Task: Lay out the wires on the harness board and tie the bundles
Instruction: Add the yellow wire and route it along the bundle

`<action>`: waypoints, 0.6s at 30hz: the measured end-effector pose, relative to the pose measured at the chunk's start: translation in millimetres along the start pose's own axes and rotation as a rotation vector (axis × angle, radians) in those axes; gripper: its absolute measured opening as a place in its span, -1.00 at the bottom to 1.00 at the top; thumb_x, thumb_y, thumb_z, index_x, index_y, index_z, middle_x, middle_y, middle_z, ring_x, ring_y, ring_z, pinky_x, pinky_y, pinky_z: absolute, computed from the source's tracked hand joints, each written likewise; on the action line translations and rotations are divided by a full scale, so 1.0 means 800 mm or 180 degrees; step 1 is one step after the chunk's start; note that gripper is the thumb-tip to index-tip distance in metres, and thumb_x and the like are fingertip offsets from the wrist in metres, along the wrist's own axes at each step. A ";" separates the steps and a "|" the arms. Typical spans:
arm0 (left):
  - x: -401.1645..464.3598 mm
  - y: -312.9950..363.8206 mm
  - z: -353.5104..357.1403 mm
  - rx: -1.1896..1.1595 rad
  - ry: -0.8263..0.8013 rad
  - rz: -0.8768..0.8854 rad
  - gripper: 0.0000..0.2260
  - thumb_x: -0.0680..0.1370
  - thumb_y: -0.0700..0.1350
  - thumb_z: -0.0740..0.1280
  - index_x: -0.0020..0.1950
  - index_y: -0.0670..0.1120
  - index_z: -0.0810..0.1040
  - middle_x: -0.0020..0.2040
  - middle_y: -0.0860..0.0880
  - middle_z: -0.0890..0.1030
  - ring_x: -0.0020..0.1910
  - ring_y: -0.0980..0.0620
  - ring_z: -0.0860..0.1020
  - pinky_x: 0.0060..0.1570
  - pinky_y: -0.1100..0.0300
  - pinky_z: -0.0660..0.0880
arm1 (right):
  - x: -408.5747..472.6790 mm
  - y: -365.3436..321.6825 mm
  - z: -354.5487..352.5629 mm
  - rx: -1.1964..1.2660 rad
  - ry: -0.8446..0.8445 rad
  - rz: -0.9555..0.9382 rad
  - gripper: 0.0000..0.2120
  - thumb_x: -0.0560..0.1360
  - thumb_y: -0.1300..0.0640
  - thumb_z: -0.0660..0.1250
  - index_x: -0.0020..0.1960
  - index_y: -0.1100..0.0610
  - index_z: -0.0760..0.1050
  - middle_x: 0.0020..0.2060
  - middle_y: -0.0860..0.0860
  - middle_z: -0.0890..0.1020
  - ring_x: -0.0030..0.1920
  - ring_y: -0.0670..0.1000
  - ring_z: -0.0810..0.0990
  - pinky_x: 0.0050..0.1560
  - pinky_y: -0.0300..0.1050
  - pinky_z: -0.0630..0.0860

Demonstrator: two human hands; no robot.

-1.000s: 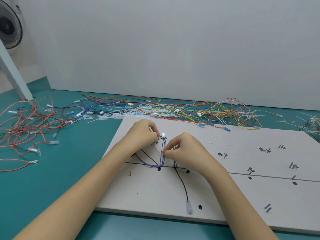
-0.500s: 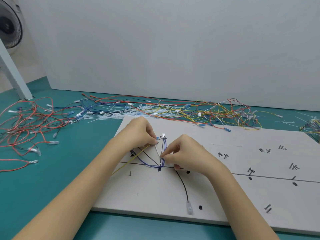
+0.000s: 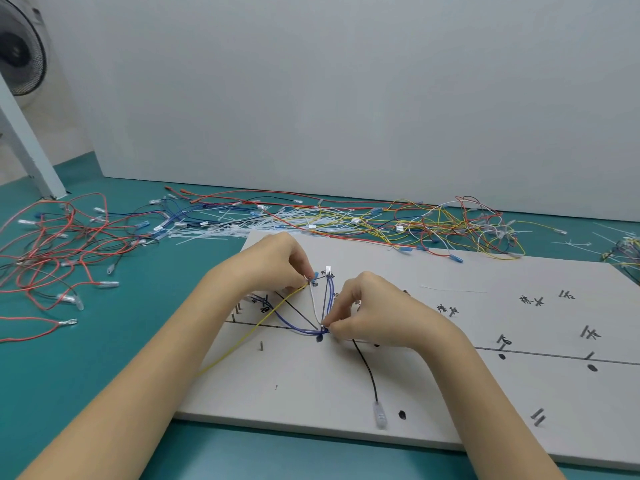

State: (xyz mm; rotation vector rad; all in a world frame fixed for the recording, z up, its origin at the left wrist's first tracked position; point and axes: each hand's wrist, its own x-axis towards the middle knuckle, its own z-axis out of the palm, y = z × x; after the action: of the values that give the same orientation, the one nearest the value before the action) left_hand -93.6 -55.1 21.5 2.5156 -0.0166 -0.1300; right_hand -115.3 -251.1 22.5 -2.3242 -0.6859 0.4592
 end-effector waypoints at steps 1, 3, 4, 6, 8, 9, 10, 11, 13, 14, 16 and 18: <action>-0.001 0.000 0.000 0.0004 -0.0016 0.0037 -0.83 0.49 -0.24 0.36 -0.07 -0.02 0.71 -0.27 0.07 0.66 -0.52 0.26 0.49 -0.47 0.42 0.40 | -0.001 -0.001 0.000 0.0036 -0.0043 -0.0012 -0.85 0.36 0.18 0.40 -0.28 -0.03 0.68 -0.34 -0.09 0.63 -0.49 -0.19 0.44 -0.50 -0.35 0.39; -0.002 0.001 -0.002 0.0003 -0.0071 0.0097 -0.79 0.47 -0.28 0.34 -0.06 -0.02 0.70 -0.20 0.03 0.68 -0.53 0.31 0.47 -0.51 0.46 0.36 | -0.002 -0.001 0.000 0.0141 -0.0119 -0.0016 -0.82 0.36 0.21 0.39 -0.31 -0.04 0.65 -0.41 -0.12 0.60 -0.53 -0.18 0.43 -0.51 -0.34 0.37; -0.003 0.000 -0.003 -0.0011 -0.0119 0.0115 -0.75 0.46 -0.31 0.32 -0.06 -0.01 0.69 -0.18 0.02 0.68 -0.53 0.31 0.47 -0.50 0.45 0.37 | -0.002 -0.001 0.000 0.0166 -0.0147 -0.0014 -0.82 0.37 0.21 0.38 -0.31 -0.03 0.65 -0.44 -0.12 0.58 -0.54 -0.17 0.42 -0.51 -0.34 0.36; -0.003 -0.002 -0.005 -0.0003 -0.0209 0.0143 -0.68 0.42 -0.36 0.29 -0.08 0.04 0.67 -0.18 0.04 0.67 -0.53 0.30 0.47 -0.43 0.37 0.44 | -0.002 0.000 0.000 0.0175 -0.0209 -0.0014 -0.83 0.37 0.22 0.36 -0.27 0.00 0.67 -0.48 -0.12 0.56 -0.54 -0.14 0.40 -0.50 -0.33 0.35; -0.003 -0.004 -0.006 0.0041 -0.0270 0.0162 -0.66 0.40 -0.36 0.31 -0.08 0.06 0.65 -0.19 0.06 0.66 -0.52 0.27 0.46 -0.31 0.25 0.51 | -0.002 0.000 0.000 0.0196 -0.0255 0.0011 -0.85 0.37 0.23 0.36 -0.23 0.05 0.69 -0.49 -0.11 0.56 -0.53 -0.10 0.40 -0.49 -0.30 0.36; -0.003 -0.005 -0.006 0.0055 -0.0293 0.0165 -0.67 0.39 -0.36 0.35 -0.06 0.06 0.65 -0.19 0.07 0.65 -0.49 0.24 0.48 -0.25 0.18 0.53 | -0.002 0.001 0.000 0.0208 -0.0262 0.0030 -0.85 0.37 0.23 0.35 -0.22 0.06 0.69 -0.48 -0.09 0.57 -0.53 -0.08 0.41 -0.49 -0.30 0.36; -0.002 -0.005 -0.006 0.0072 -0.0311 0.0173 -0.68 0.38 -0.34 0.40 -0.04 0.07 0.65 -0.20 0.09 0.65 -0.45 0.21 0.50 -0.22 0.15 0.55 | -0.001 0.001 0.000 0.0221 -0.0266 0.0043 -0.85 0.37 0.24 0.35 -0.21 0.08 0.69 -0.48 -0.07 0.58 -0.53 -0.08 0.42 -0.50 -0.31 0.35; -0.002 -0.006 -0.006 0.0085 -0.0325 0.0190 -0.69 0.36 -0.31 0.46 -0.03 0.07 0.64 -0.20 0.10 0.65 -0.40 0.18 0.52 -0.18 0.12 0.56 | -0.002 0.001 0.000 0.0239 -0.0274 0.0047 -0.84 0.36 0.26 0.34 -0.20 0.11 0.70 -0.48 -0.05 0.58 -0.55 -0.09 0.43 -0.52 -0.33 0.34; -0.004 -0.005 -0.007 0.0087 -0.0368 0.0220 -0.69 0.32 -0.22 0.56 -0.04 0.09 0.64 -0.19 0.10 0.66 -0.36 0.19 0.55 -0.16 0.11 0.57 | -0.002 0.001 0.000 0.0273 -0.0286 0.0041 -0.83 0.36 0.29 0.33 -0.20 0.15 0.69 -0.47 0.00 0.59 -0.55 -0.11 0.46 -0.53 -0.36 0.33; -0.004 -0.005 -0.007 0.0086 -0.0390 0.0227 -0.71 0.30 -0.17 0.59 -0.07 0.10 0.65 -0.19 0.11 0.66 -0.35 0.21 0.55 -0.15 0.11 0.57 | -0.001 0.002 0.000 0.0279 -0.0278 0.0036 -0.83 0.36 0.29 0.33 -0.20 0.16 0.69 -0.46 0.03 0.59 -0.55 -0.10 0.46 -0.53 -0.36 0.33; -0.005 -0.004 -0.008 0.0079 -0.0420 0.0251 -0.75 0.28 -0.11 0.61 -0.12 0.11 0.66 -0.18 0.12 0.66 -0.33 0.20 0.56 -0.11 0.08 0.58 | -0.001 0.002 0.000 0.0260 -0.0241 0.0017 -0.84 0.35 0.30 0.33 -0.22 0.16 0.69 -0.43 0.11 0.62 -0.53 -0.08 0.46 -0.53 -0.34 0.32; -0.006 -0.002 -0.008 0.0045 -0.0469 0.0329 -0.82 0.30 -0.07 0.59 -0.17 0.10 0.67 -0.16 0.10 0.68 -0.29 0.16 0.57 -0.05 0.03 0.57 | -0.001 0.002 0.000 0.0222 -0.0195 -0.0028 -0.84 0.34 0.30 0.34 -0.22 0.15 0.69 -0.44 0.11 0.61 -0.53 -0.07 0.44 -0.53 -0.33 0.33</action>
State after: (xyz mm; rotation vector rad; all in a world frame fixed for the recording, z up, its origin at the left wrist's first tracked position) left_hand -97.5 -50.0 26.6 2.5078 -0.2075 -0.2735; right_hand -115.3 -252.5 21.1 -2.2490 -0.6978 0.5437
